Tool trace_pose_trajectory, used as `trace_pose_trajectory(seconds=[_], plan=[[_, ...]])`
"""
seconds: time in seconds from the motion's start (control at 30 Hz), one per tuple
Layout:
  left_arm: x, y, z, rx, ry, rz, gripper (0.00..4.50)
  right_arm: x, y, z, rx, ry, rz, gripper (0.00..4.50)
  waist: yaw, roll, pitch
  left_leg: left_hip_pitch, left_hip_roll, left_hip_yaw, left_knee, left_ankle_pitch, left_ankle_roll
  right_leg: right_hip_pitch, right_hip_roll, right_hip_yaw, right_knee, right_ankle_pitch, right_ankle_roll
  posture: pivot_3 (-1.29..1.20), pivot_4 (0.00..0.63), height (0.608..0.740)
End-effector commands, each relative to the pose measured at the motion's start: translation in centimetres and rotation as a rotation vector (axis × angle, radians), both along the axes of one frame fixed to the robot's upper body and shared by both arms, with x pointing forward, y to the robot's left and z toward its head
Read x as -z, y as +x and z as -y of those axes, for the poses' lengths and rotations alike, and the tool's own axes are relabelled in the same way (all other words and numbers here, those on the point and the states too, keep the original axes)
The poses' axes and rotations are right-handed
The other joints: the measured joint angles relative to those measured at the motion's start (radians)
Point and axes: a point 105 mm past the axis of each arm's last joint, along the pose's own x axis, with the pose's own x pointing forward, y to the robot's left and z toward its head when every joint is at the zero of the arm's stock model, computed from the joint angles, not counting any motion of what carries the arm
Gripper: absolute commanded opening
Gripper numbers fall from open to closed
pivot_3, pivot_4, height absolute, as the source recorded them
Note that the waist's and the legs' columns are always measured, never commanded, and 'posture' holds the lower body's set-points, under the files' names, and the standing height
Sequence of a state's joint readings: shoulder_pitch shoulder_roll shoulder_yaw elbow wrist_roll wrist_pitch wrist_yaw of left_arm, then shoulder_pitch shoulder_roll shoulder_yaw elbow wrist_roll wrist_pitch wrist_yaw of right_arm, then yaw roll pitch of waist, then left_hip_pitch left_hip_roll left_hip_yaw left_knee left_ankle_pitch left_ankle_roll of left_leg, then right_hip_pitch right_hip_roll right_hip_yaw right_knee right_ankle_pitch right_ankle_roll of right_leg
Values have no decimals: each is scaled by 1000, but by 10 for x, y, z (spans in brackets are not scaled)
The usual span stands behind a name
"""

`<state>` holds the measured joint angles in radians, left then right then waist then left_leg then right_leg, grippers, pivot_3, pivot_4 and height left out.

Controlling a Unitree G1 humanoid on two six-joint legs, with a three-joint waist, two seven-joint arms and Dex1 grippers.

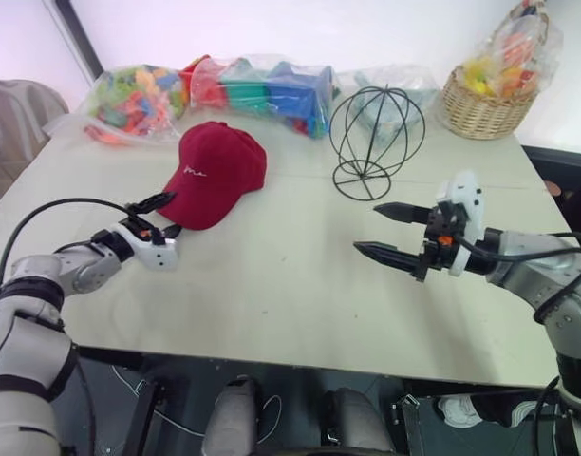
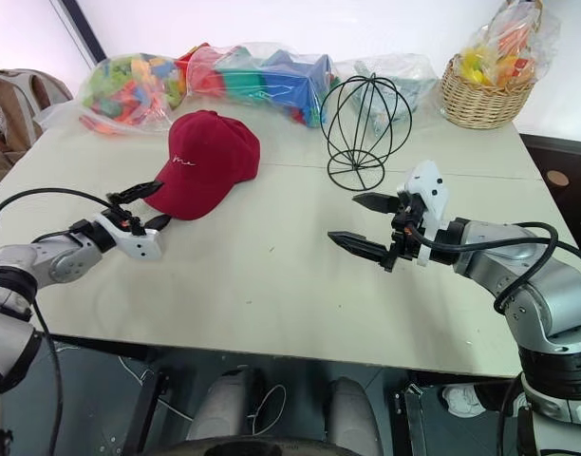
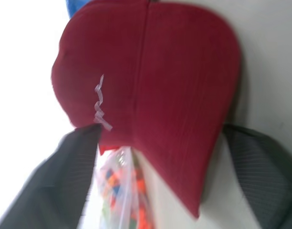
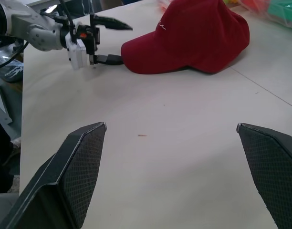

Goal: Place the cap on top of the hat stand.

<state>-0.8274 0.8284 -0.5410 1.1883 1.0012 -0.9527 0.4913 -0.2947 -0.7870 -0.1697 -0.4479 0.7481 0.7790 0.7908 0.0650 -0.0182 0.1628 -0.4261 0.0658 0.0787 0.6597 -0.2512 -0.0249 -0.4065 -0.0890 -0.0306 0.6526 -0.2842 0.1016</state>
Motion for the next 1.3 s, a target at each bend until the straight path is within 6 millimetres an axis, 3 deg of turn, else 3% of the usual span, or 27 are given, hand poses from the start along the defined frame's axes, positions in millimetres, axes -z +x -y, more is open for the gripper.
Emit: trace_pose_trajectory(seconds=[0.03, 0.17, 0.4, 0.47, 0.57, 0.77, 1.07, 1.3], plan=[[-3, 1, 16, 69, -8, 10, 2102, -11, -4, -2, -5, 10, 55, 4500, -4, 0, 0, -1, 0, 0, 2, 0, 1, 0, 0, 0, 0, 0, 0, 0, 150, 740], [-4, 2, 21, 82, -18, 22, 37, -10, -3, -3, -2, 15, 56, 4500, -2, 0, 0, 0, 0, 0, 2, -1, 1, 0, 0, 0, 1, 1, 1, 0, 150, 740], [-17, 12, 26, 53, -57, 113, 37, -9, -3, -3, 7, 21, 55, 4500, -5, 0, 0, 0, 0, 0, 3, -1, 1, 0, 0, 0, 1, 1, 1, 0, 150, 740], [-36, 17, 36, 74, -79, 201, 37, -8, -2, -2, 16, 23, 56, 4500, -6, 0, 0, 0, 0, 0, 3, -1, 1, 0, 0, 0, 1, 1, 2, 0, 150, 740], [-83, 25, 59, 96, -151, 380, 37, -6, 0, 5, 51, 20, 55, 4500, -2, -1, 1, -1, 0, -1, 3, -1, 1, 0, 0, 0, 1, 1, 2, 0, 150, 740], [-140, 10, 111, 147, -135, 594, 37, -13, 7, 32, 142, -9, 84, 4500, -14, -1, 1, -3, 0, 0, 4, 0, 1, -1, 0, 1, 0, 1, 2, 0, 150, 740], [-168, -9, 164, 176, -136, 655, 37, -21, 13, 69, 252, -57, 116, 4500, -38, -1, 1, -1, 1, -1, 4, 0, 1, -1, 2, 1, 2, 1, 2, 0, 150, 740], [-176, -4, 200, 210, -159, 690, 37, -23, 13, 75, 274, -66, 122, 4500, -26, -1, 1, -1, 1, -1, 4, 0, 1, 0, 2, 2, 2, 1, 2, 0, 150, 740]])
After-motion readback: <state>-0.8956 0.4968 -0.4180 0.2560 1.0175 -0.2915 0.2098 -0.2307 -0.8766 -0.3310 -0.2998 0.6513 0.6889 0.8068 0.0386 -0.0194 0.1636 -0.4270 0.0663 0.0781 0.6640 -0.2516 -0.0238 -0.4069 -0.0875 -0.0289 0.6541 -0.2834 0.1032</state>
